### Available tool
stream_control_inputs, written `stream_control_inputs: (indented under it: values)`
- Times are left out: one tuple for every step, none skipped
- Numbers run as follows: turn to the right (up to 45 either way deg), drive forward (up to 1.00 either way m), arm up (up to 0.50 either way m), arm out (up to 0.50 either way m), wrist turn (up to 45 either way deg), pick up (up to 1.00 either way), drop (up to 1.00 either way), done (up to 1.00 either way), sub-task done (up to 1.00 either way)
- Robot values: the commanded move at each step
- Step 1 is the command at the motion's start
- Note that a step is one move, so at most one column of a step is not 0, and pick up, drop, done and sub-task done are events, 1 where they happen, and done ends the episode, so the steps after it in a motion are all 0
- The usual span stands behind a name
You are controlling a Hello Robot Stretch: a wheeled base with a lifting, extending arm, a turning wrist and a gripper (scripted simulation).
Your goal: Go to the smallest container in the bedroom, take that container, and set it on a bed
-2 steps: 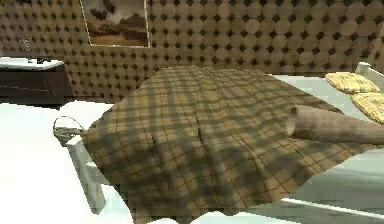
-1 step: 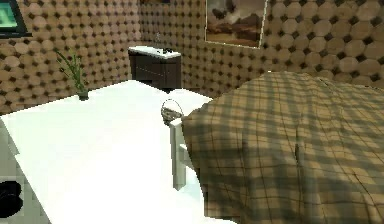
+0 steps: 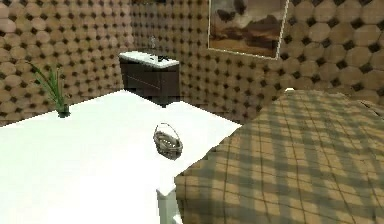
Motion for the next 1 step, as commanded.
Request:
stream_control_inputs:
  values:
    - [-45.0,0.0,0.0,0.0,0.0,0.0,0.0,0.0,0.0]
